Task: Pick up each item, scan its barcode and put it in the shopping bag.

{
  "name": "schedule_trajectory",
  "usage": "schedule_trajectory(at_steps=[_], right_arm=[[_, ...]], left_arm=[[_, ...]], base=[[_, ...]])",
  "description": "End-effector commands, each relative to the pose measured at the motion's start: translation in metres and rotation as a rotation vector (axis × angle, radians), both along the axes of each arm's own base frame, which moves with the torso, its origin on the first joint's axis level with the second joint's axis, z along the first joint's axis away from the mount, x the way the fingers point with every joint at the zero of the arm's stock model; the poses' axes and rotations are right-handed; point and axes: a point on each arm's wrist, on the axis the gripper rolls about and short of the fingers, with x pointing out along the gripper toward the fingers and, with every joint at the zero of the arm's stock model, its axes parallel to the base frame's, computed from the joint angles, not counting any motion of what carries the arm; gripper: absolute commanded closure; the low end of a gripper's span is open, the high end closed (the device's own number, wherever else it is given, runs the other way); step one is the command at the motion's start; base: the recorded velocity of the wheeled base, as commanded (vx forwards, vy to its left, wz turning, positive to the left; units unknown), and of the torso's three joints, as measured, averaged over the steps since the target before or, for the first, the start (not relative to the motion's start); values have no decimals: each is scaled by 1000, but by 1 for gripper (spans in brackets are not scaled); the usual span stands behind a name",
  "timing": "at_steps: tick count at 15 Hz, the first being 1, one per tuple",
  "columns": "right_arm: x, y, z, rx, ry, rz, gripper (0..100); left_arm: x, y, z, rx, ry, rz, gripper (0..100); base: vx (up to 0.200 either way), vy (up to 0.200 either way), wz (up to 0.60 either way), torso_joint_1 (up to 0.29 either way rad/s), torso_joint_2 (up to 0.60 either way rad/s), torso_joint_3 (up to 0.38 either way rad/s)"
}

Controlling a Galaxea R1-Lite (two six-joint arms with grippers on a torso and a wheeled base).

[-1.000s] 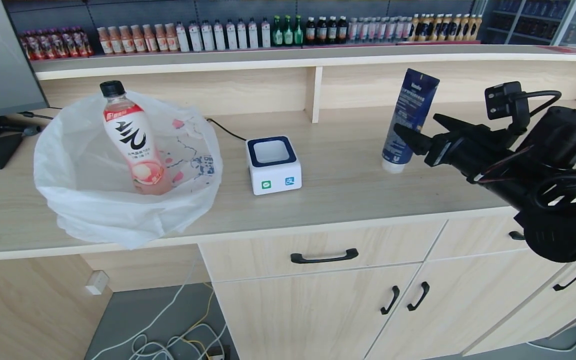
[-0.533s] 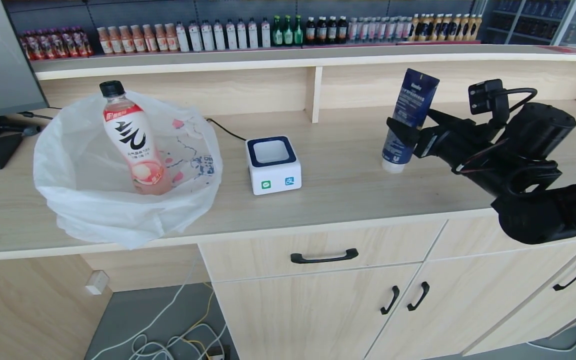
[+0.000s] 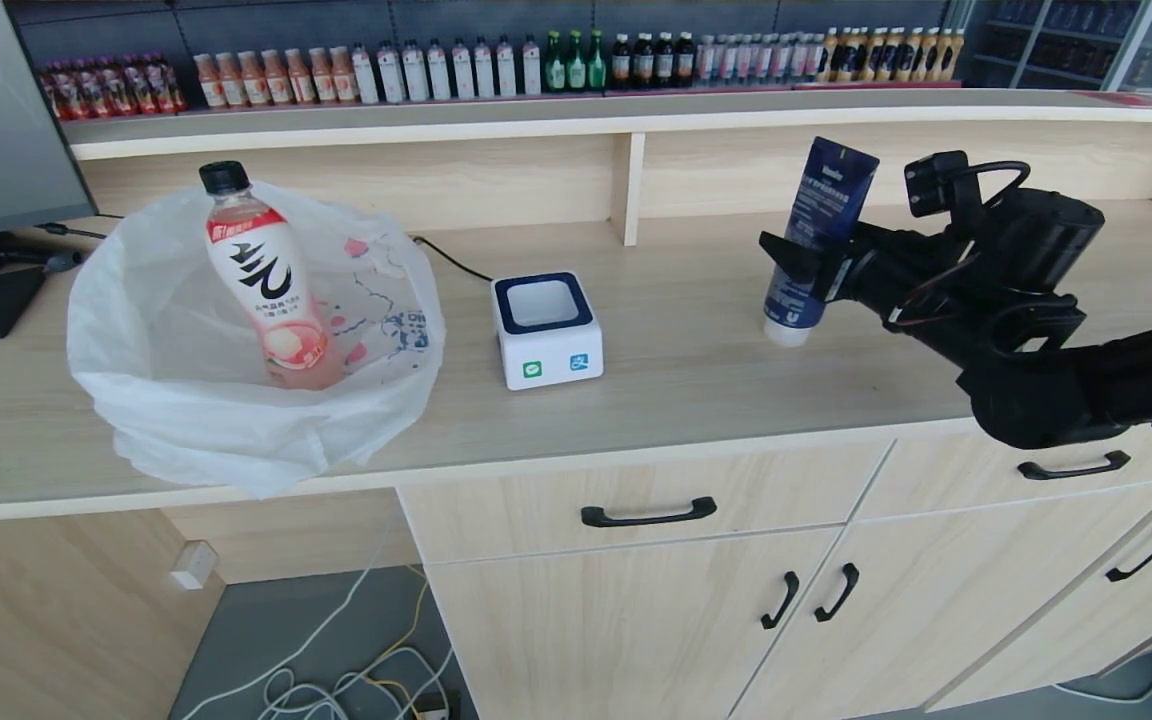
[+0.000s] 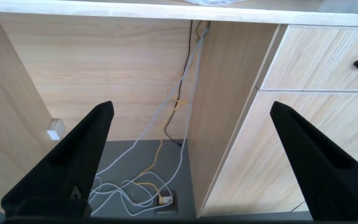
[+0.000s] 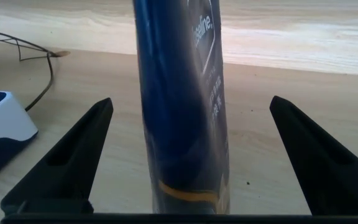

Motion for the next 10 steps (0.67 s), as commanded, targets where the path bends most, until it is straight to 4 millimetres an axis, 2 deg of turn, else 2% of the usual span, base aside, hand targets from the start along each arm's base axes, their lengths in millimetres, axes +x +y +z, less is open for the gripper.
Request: schedule_trajectory(at_steps=[1, 10], right_arm=[[6, 1, 4, 0, -8, -2, 0], [18, 4, -20, -9, 52, -5, 0]], left_arm=[[0, 0, 0, -1, 0, 0, 0], [0, 0, 0, -1, 0, 0, 0]], base=[[0, 0, 0, 0, 0, 0], [0, 0, 0, 0, 0, 0]])
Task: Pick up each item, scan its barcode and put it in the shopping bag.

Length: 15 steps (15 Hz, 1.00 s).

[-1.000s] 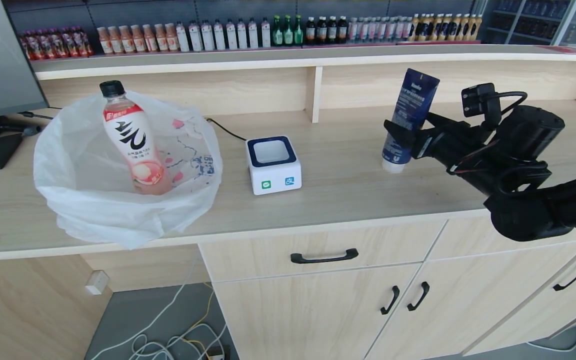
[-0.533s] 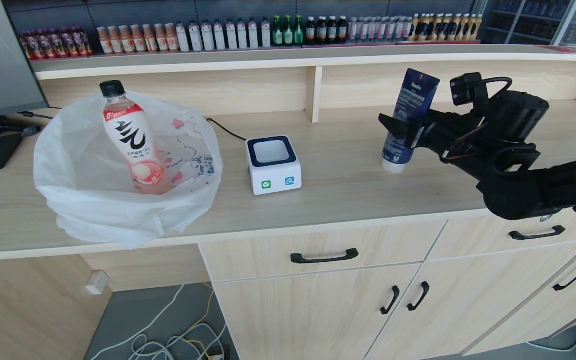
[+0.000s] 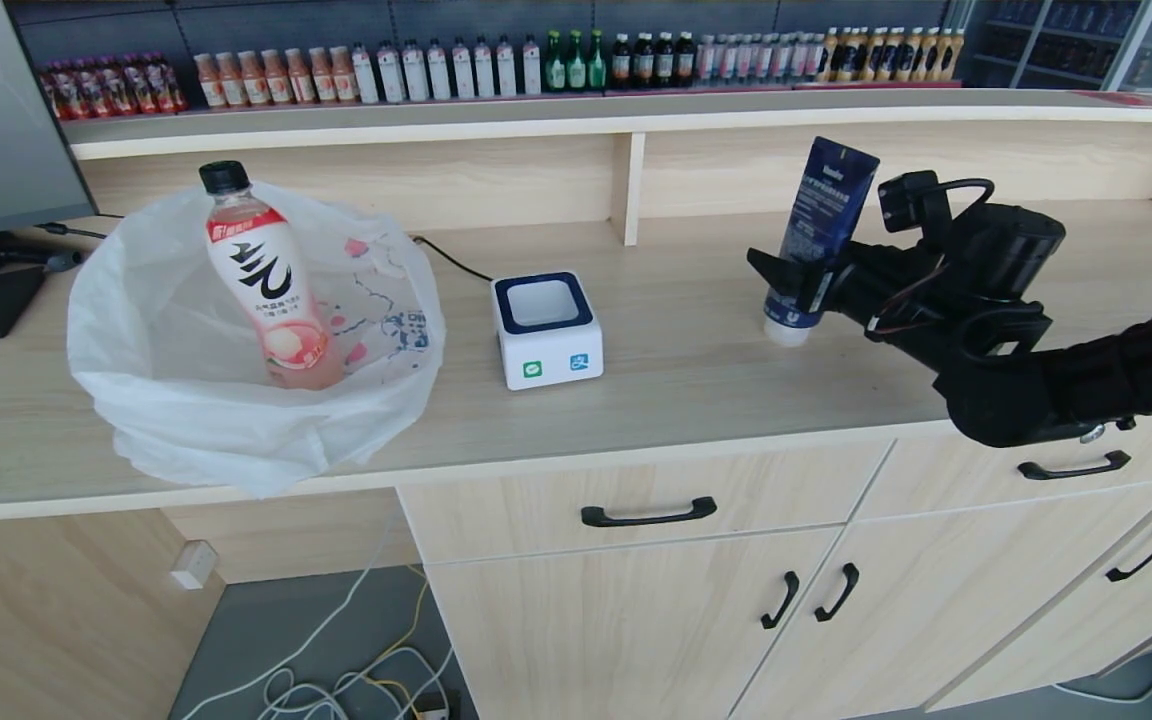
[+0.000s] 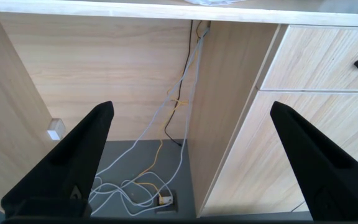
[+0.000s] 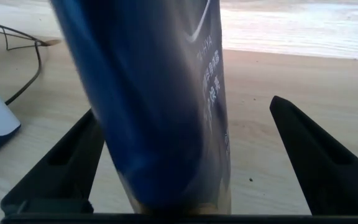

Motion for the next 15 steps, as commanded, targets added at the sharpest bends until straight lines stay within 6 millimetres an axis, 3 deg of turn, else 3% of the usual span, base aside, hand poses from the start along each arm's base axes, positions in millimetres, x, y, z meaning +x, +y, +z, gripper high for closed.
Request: schedule_trajectory(at_steps=[1, 5, 6, 15], right_arm=[[3, 0, -6, -1, 13, -5, 0], [6, 1, -12, -2, 27, -13, 0], [6, 1, -12, -2, 27, -13, 100], [4, 0, -8, -3, 8, -15, 100]], left_arm=[[0, 0, 0, -1, 0, 0, 0], [0, 0, 0, -1, 0, 0, 0], [0, 0, 0, -1, 0, 0, 0], [0, 0, 0, -1, 0, 0, 0]], base=[[0, 0, 0, 0, 0, 0], [0, 0, 0, 0, 0, 0], [0, 0, 0, 0, 0, 0], [0, 0, 0, 0, 0, 0]])
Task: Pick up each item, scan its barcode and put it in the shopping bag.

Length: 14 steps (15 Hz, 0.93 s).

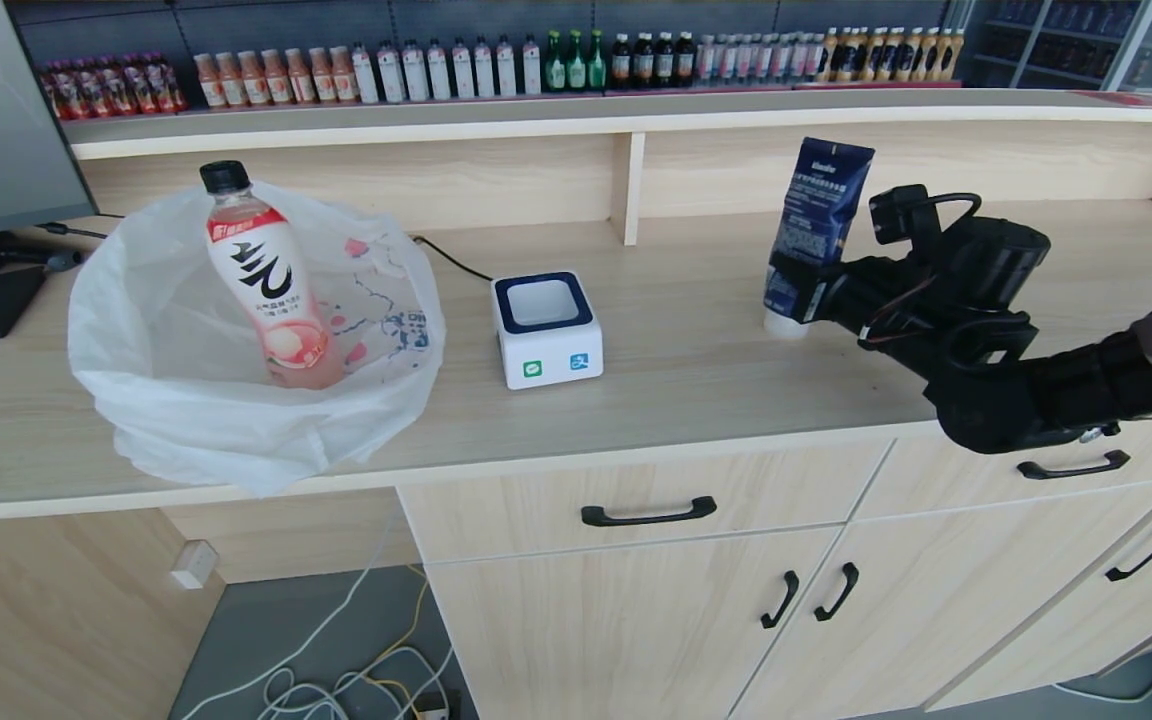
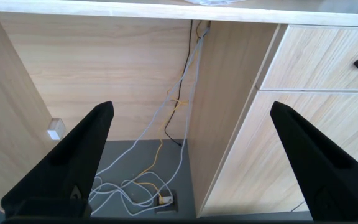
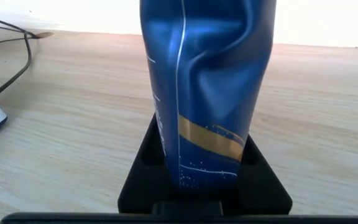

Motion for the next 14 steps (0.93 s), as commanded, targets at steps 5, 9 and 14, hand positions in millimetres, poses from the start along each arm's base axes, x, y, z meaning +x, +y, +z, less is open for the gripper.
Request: schedule_trajectory(at_steps=[5, 9, 14], right_arm=[[-7, -1, 11, -8, -29, -2, 100], [-24, -1, 37, -3, -85, 6, 100], [-52, -4, 76, 12, -175, 8, 100]], left_arm=[[0, 0, 0, 0, 0, 0, 0], [0, 0, 0, 0, 0, 0, 0], [0, 0, 0, 0, 0, 0, 0]], base=[[0, 0, 0, 0, 0, 0], [0, 0, 0, 0, 0, 0], [0, 0, 0, 0, 0, 0]])
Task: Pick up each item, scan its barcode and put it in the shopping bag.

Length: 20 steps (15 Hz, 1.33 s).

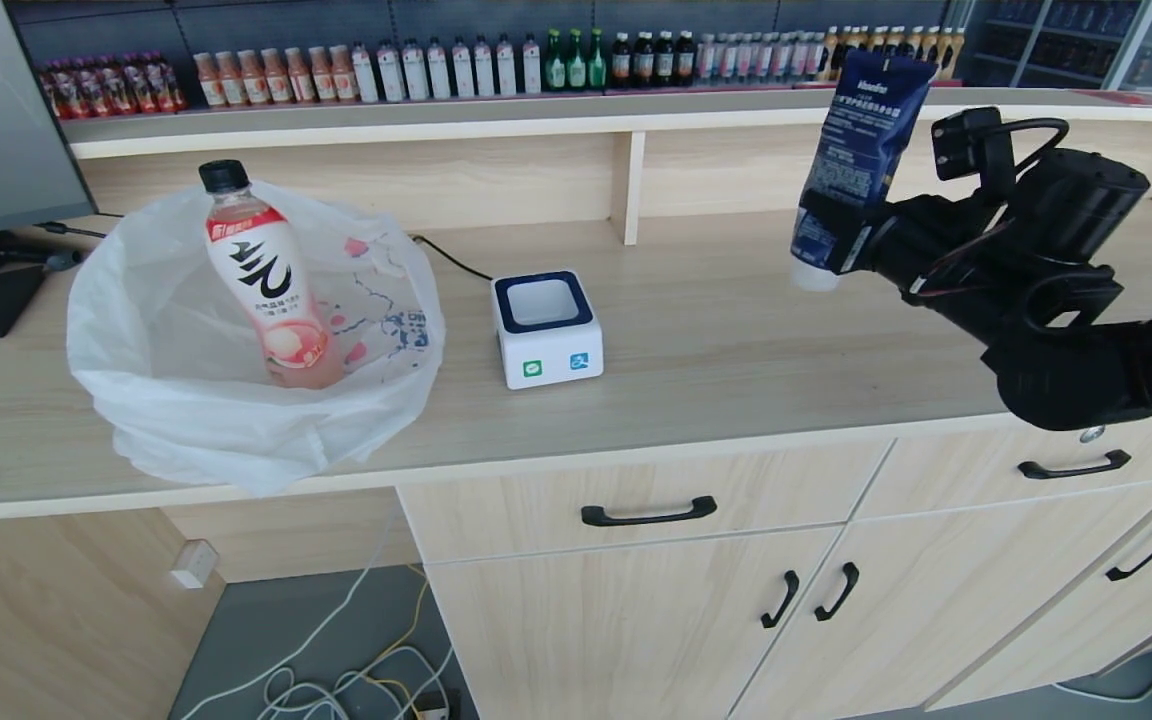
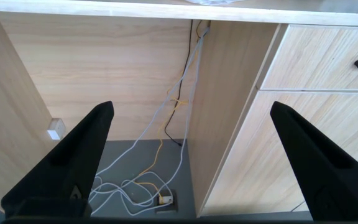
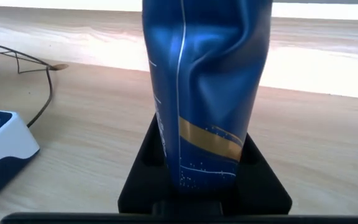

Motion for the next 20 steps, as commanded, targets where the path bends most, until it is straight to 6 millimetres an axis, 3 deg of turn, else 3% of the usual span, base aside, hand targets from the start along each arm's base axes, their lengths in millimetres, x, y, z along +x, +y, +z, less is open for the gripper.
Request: schedule_trajectory(at_steps=[1, 6, 13, 16, 20], right_arm=[[-23, -3, 26, 10, -60, 0, 100], [-71, -12, 57, -6, -83, -8, 100], [-124, -20, 67, -8, -112, 0, 100], [-132, -21, 57, -11, -80, 12, 100], [-130, -10, 43, 31, -3, 95, 100]], left_arm=[[0, 0, 0, 0, 0, 0, 0], [0, 0, 0, 0, 0, 0, 0], [0, 0, 0, 0, 0, 0, 0], [0, 0, 0, 0, 0, 0, 0], [0, 0, 0, 0, 0, 0, 0]], base=[[0, 0, 0, 0, 0, 0], [0, 0, 0, 0, 0, 0], [0, 0, 0, 0, 0, 0], [0, 0, 0, 0, 0, 0], [0, 0, 0, 0, 0, 0]])
